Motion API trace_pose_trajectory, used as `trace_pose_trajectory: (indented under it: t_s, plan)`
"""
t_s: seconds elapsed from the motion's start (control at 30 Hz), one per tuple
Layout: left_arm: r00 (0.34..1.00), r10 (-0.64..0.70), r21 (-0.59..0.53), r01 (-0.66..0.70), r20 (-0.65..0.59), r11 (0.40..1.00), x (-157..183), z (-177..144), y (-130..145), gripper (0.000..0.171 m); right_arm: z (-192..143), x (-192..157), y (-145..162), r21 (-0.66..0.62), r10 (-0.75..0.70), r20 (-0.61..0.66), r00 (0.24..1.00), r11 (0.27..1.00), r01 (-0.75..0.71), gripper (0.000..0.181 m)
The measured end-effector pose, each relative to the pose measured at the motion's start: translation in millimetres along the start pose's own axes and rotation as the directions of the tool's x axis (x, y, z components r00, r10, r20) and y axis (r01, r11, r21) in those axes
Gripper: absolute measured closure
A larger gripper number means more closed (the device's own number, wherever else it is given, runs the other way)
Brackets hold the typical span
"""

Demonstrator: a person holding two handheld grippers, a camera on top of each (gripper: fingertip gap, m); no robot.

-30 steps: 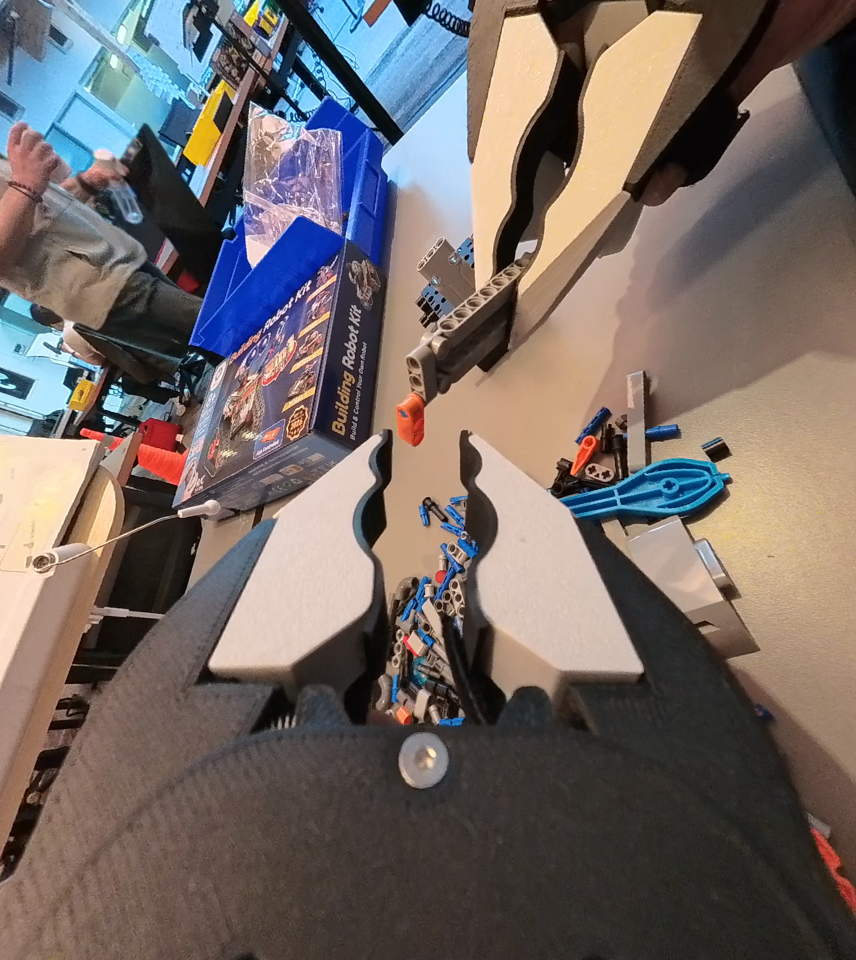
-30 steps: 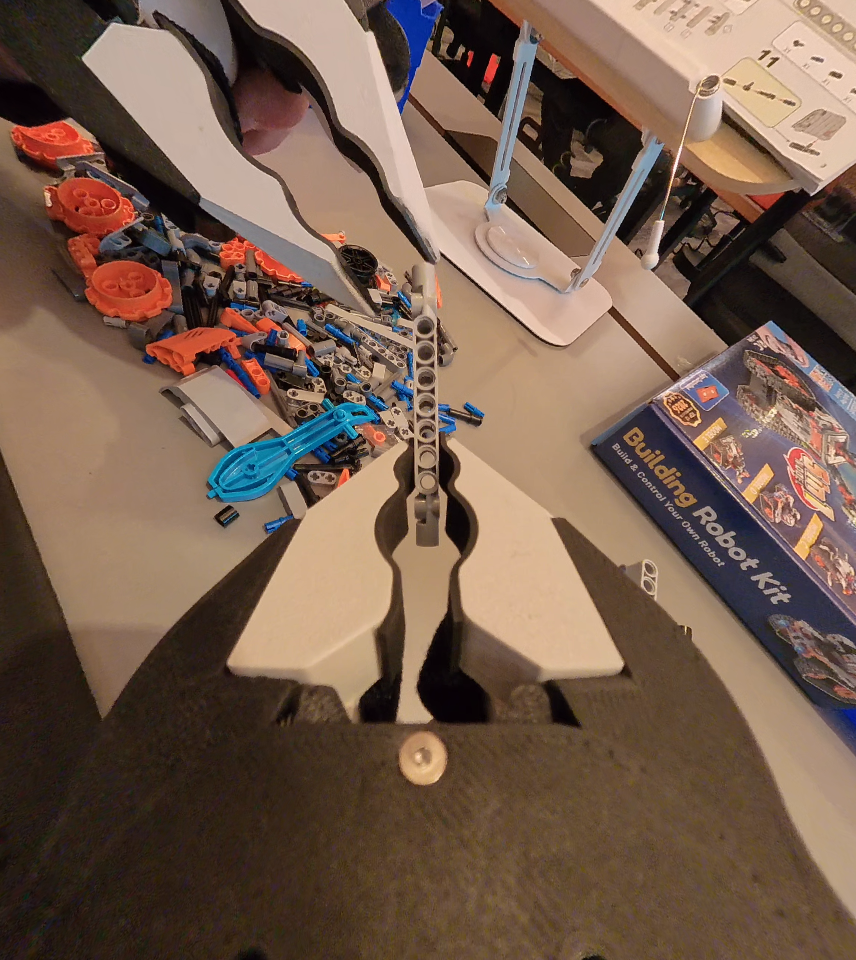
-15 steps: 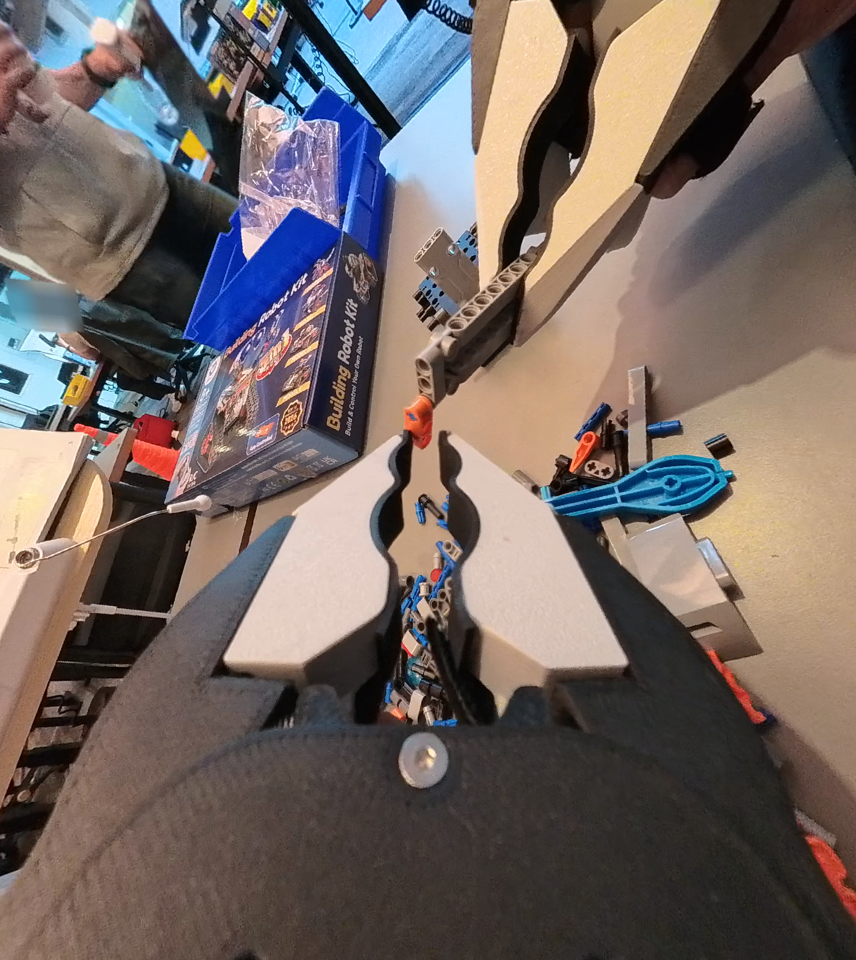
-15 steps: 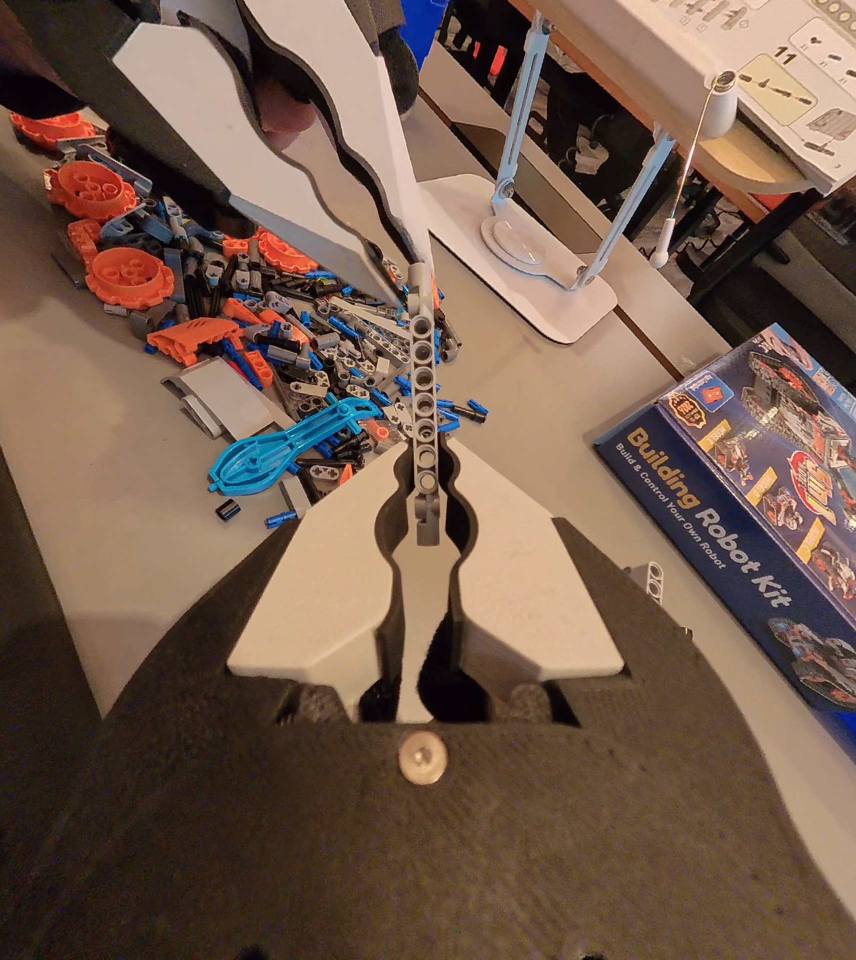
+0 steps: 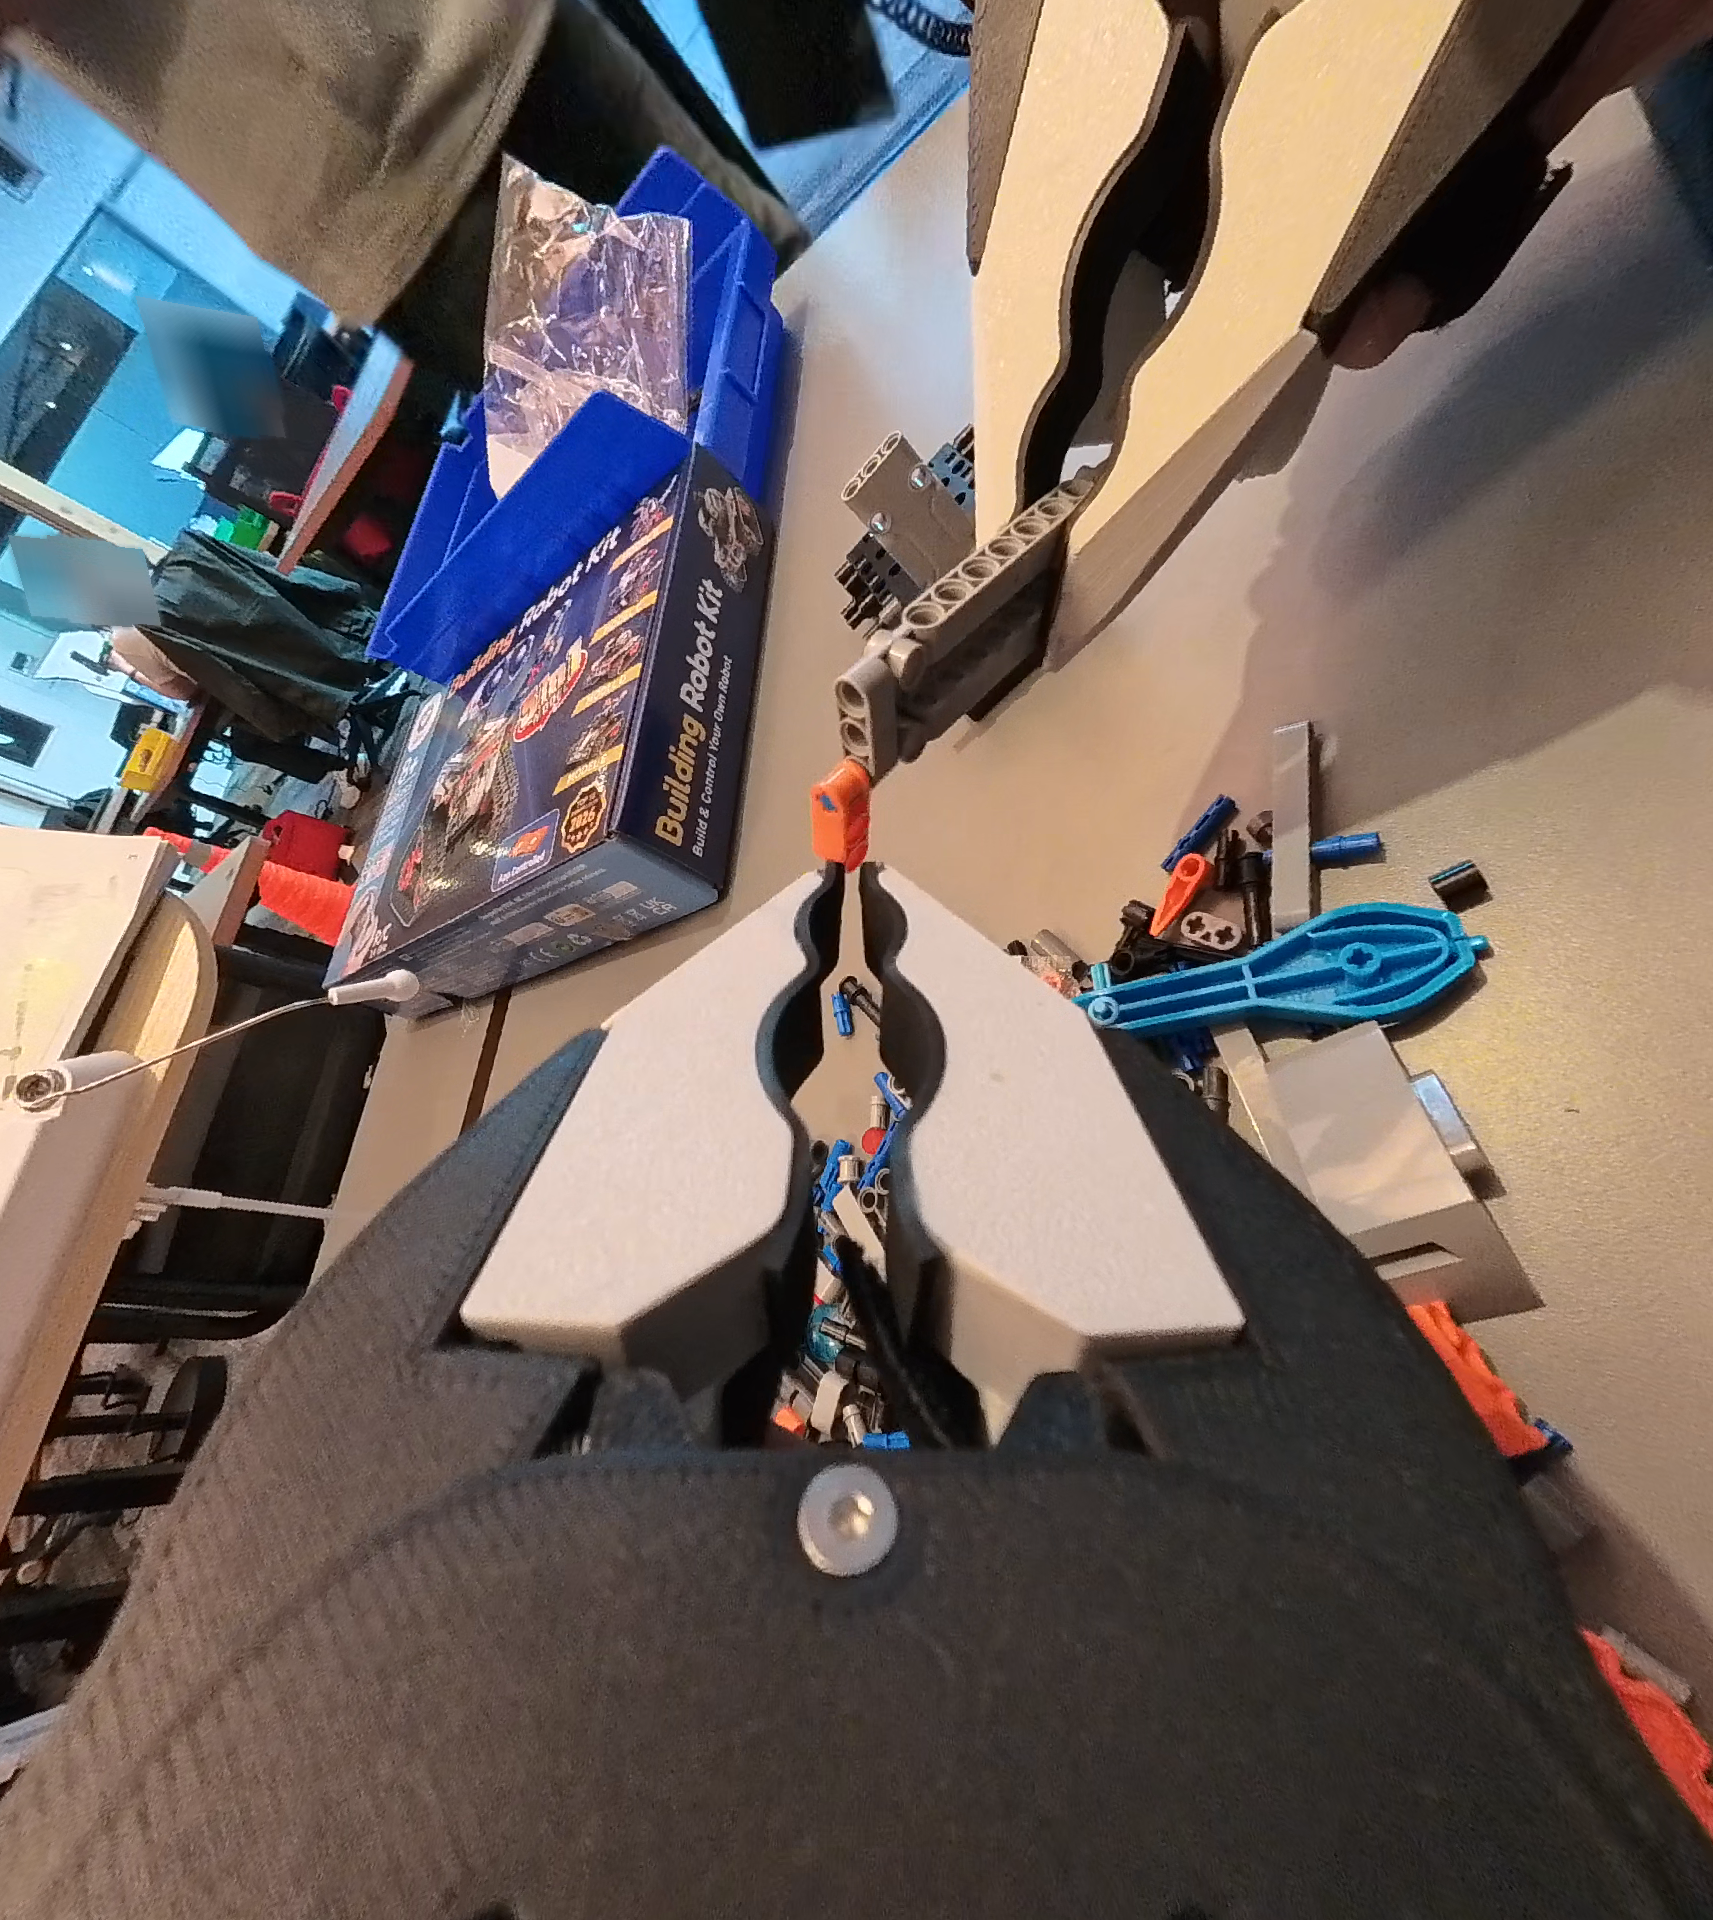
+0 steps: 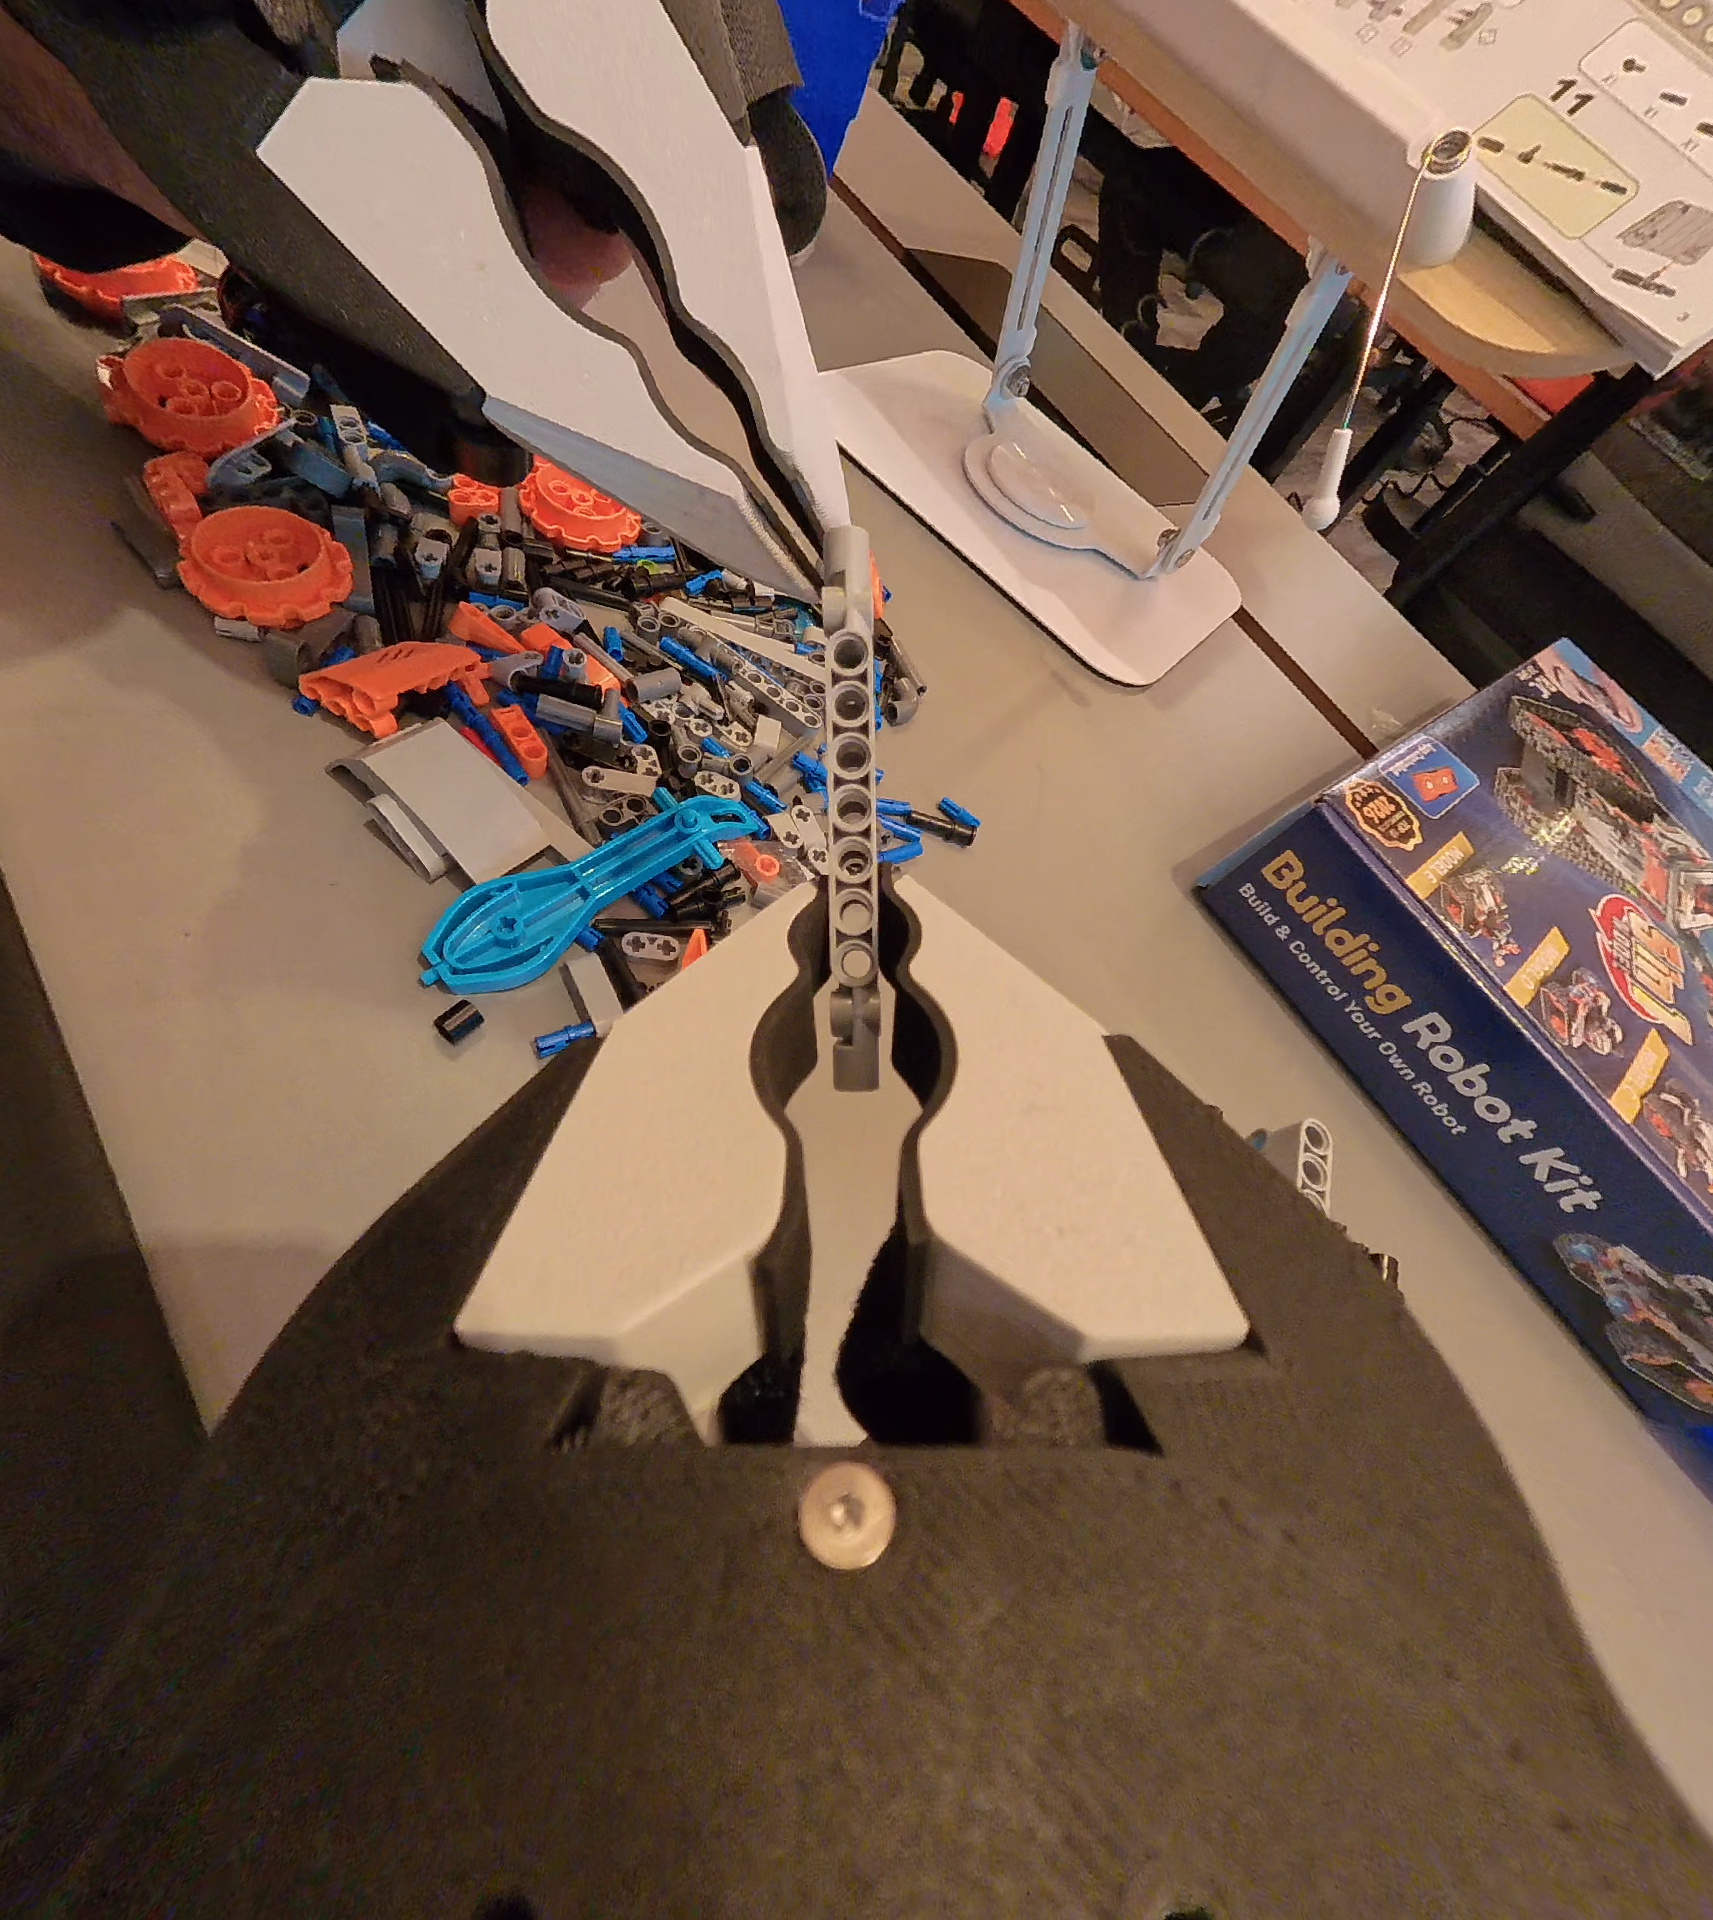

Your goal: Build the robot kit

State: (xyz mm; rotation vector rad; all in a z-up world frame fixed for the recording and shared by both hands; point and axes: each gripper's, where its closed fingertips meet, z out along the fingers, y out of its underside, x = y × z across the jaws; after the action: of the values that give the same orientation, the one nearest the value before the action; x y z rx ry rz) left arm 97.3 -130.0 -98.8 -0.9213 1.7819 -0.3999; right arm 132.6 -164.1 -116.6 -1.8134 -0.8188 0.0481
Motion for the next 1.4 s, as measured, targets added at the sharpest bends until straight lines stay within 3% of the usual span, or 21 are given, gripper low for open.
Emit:
trace_pose_trajectory:
  t_s: [1.1,1.4]
  plan:
    - [1.0,-0.005,-0.039,0.004,-0.011,0.999,-1.6,1.3,10.9,0.168,-0.5,3.9,4.2,-0.005,0.026,0.001,1.0,1.0,-0.026,0.175]
    - [1.0,-0.024,-0.061,0.023,-0.01,0.998,-7.2,0.3,18.1,0.166,0.9,10.5,12.2,-0.021,0.151,0.027,0.988,0.988,-0.15,0.176]
